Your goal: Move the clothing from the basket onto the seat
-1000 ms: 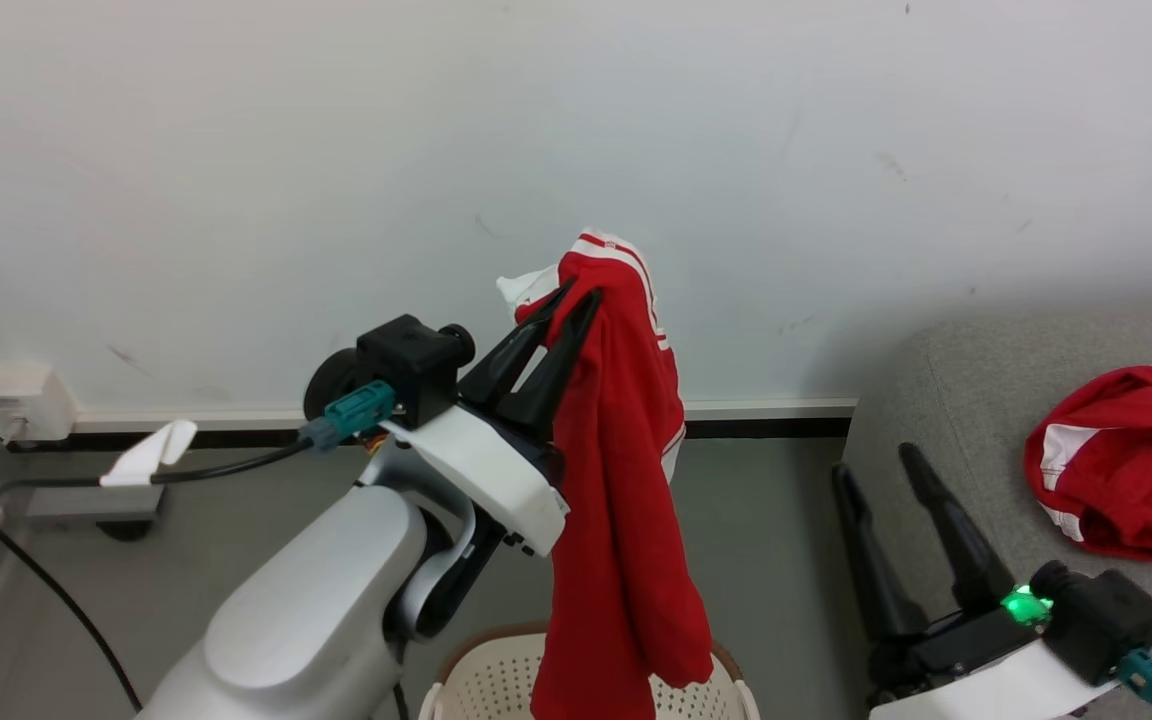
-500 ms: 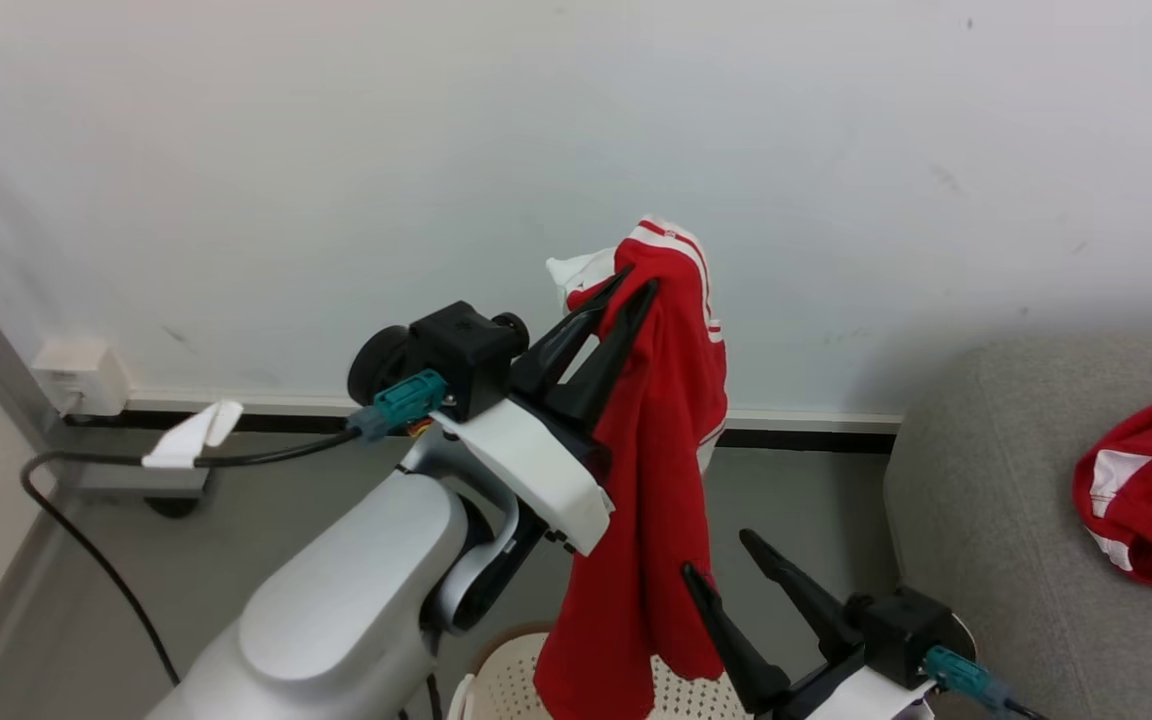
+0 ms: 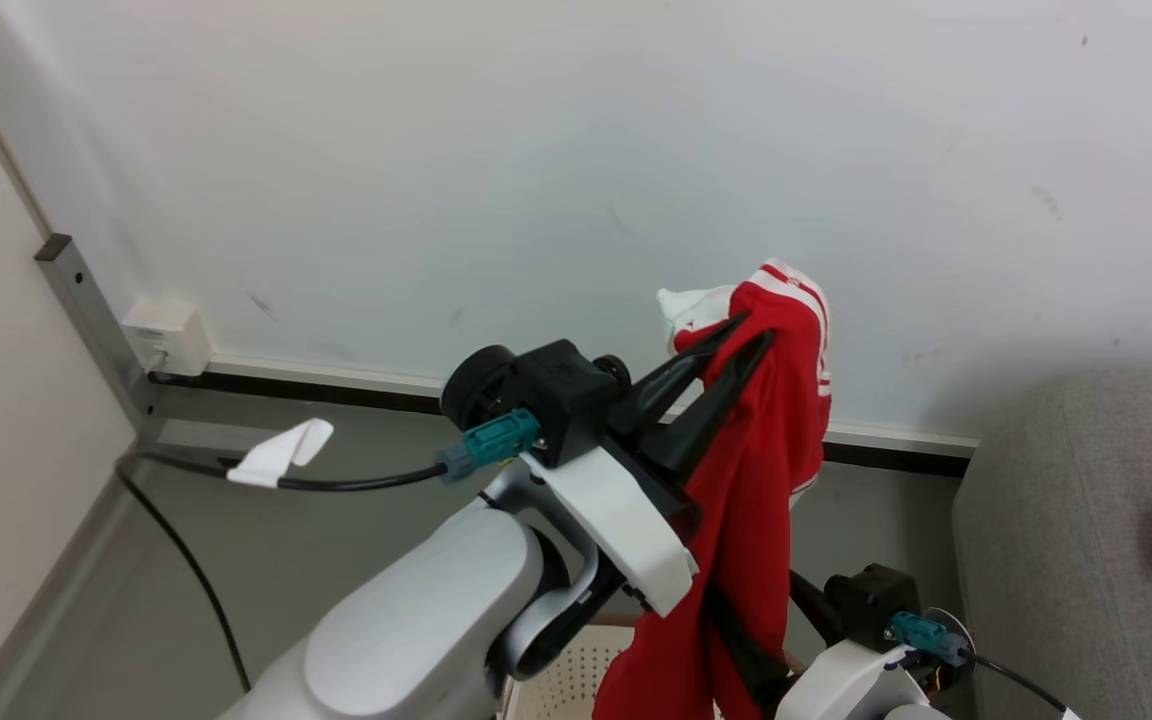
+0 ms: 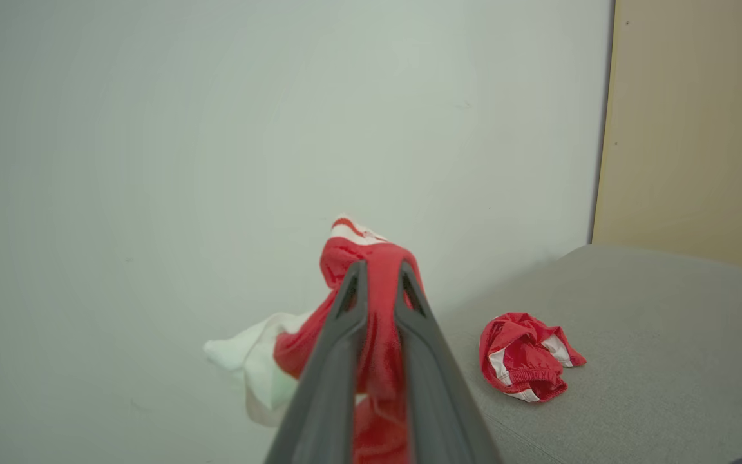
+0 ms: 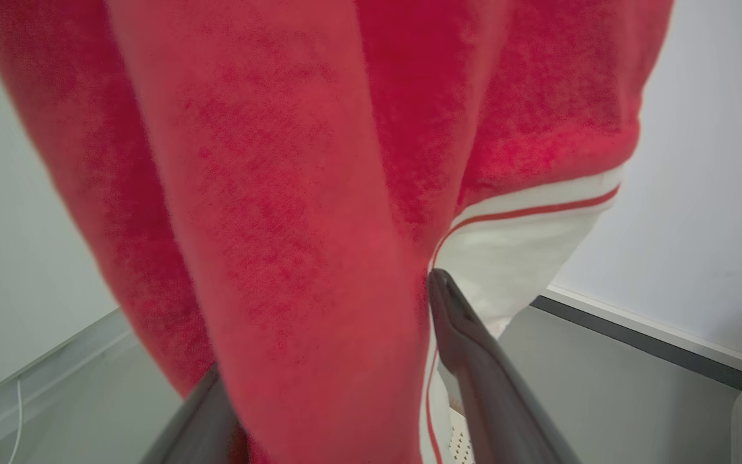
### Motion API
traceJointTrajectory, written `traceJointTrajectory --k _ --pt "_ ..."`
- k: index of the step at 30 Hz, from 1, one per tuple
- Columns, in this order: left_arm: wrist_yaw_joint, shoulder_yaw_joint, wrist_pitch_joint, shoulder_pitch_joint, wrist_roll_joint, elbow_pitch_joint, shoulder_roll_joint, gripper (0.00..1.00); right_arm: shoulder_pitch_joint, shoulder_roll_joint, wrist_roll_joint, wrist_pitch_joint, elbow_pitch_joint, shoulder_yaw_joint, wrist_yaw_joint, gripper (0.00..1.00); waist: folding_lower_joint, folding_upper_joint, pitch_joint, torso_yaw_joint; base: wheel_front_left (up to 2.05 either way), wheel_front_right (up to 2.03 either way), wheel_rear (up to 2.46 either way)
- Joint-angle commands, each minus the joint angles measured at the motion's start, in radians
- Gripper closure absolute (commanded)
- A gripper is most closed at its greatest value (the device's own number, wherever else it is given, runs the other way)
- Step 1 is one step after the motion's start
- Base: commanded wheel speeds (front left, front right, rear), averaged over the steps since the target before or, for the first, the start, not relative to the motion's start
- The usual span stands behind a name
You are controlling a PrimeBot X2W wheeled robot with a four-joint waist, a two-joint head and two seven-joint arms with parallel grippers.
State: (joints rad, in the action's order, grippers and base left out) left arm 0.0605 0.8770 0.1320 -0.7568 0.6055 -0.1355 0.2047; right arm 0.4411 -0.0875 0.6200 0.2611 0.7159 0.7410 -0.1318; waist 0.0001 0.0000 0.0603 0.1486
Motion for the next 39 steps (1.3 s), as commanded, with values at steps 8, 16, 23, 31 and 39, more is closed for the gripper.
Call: traceJointTrajectory --k 8,16,23,31,39 --pt "-0.004 0.024 -0.016 0.022 0.001 0.031 -0.002 1.0 0.058 0.013 0.052 0.002 0.071 0.02 0.002 1.0 -0.0001 0.0 0.004 0.039 0.0 0.0 0.0" --pt "0.005 0.017 -0.012 0.03 0.013 0.025 0.013 1.0 0.059 0.005 0.072 0.002 0.061 0.015 0.002 1.0 -0.0001 0.0 0.006 0.038 0.0 0.0 0.0" --pt "0.012 0.002 0.001 0.051 0.03 0.002 0.028 1.0 0.036 -0.009 0.058 0.002 0.001 -0.037 0.002 1.0 -0.0001 0.0 0.006 0.026 0.0 0.0 0.0" --pt "0.015 -0.001 0.017 0.09 0.047 -0.015 0.056 1.0 -0.005 -0.031 0.048 0.002 -0.094 -0.128 0.002 1.0 -0.0001 0.0 0.008 0.005 0.0 0.0 0.0" --pt "0.037 -0.016 0.027 0.142 0.063 -0.008 0.099 1.0 -0.062 -0.055 0.042 0.002 -0.198 -0.257 0.002 1.0 -0.0001 0.0 0.004 -0.024 0.0 0.0 0.0"
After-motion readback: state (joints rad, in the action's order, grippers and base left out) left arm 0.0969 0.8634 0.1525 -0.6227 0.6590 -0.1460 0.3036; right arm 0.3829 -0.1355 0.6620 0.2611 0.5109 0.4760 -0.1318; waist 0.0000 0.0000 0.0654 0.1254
